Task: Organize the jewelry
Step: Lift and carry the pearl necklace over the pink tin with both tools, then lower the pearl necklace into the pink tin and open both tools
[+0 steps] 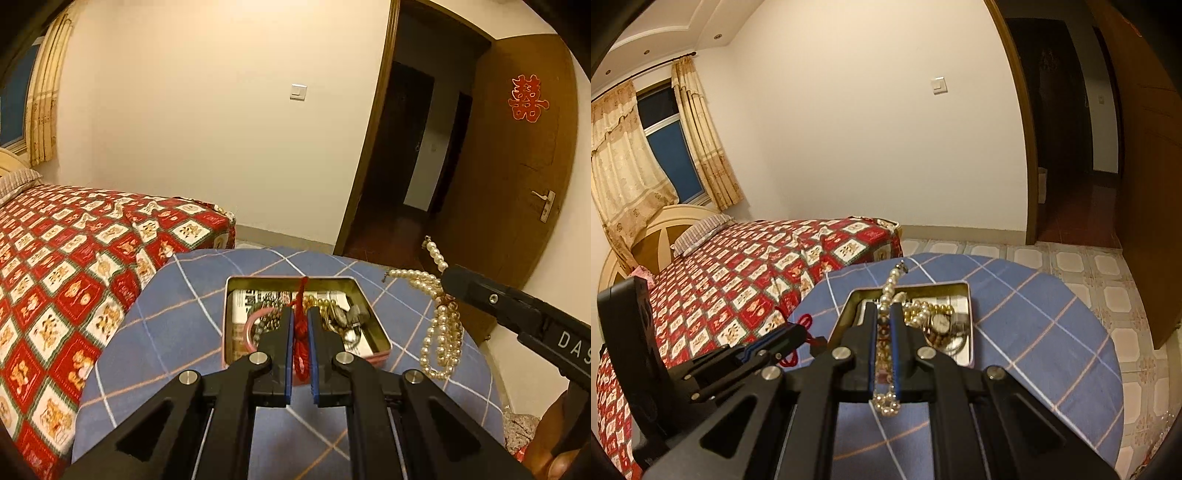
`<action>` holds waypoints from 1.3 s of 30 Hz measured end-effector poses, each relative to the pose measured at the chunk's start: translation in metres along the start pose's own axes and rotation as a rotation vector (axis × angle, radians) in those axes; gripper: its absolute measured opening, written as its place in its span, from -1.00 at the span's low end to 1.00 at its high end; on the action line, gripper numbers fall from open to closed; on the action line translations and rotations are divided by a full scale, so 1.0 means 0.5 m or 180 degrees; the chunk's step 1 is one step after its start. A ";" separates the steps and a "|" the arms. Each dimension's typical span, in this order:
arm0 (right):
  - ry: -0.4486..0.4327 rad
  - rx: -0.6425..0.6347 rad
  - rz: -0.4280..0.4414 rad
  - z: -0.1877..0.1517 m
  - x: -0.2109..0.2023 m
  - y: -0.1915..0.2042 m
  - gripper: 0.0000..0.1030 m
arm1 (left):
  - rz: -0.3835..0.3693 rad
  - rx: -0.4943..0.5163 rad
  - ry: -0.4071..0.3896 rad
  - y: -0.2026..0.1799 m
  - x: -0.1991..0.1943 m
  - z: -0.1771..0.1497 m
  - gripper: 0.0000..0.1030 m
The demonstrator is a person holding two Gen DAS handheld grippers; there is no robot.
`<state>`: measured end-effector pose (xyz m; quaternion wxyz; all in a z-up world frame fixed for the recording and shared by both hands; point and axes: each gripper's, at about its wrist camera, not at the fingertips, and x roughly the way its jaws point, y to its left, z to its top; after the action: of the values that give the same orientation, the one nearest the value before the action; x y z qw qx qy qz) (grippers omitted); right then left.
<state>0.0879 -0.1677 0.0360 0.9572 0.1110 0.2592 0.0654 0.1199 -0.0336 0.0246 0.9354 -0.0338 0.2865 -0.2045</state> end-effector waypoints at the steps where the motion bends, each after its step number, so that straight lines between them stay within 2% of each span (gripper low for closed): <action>1: -0.0004 -0.0012 -0.0008 0.005 0.006 -0.001 -0.82 | -0.0007 -0.0003 0.0001 0.000 0.007 0.004 -0.89; 10: 0.0002 -0.0025 -0.0049 0.056 0.073 -0.017 -0.82 | -0.0028 -0.0083 0.0026 0.006 0.073 0.043 -0.89; 21: 0.0156 0.0017 -0.0135 0.064 0.170 -0.053 -0.82 | -0.0025 -0.0197 0.0177 0.023 0.189 0.053 -0.89; 29: 0.0525 0.0079 -0.0220 0.030 0.275 -0.101 -0.82 | 0.0021 -0.0331 0.0462 0.049 0.282 0.021 -0.89; 36: 0.0826 0.0282 -0.0168 -0.010 0.334 -0.137 -0.80 | 0.0122 -0.0399 0.0629 0.066 0.327 -0.014 -0.89; 39: 0.0838 0.0415 -0.0096 -0.019 0.342 -0.149 -0.63 | 0.0254 -0.0298 0.0647 0.064 0.337 -0.019 -0.88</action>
<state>0.2346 -0.2069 -0.0730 0.9065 0.1595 0.3879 0.0481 0.2529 -0.0714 -0.0771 0.9063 -0.0450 0.3902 -0.1560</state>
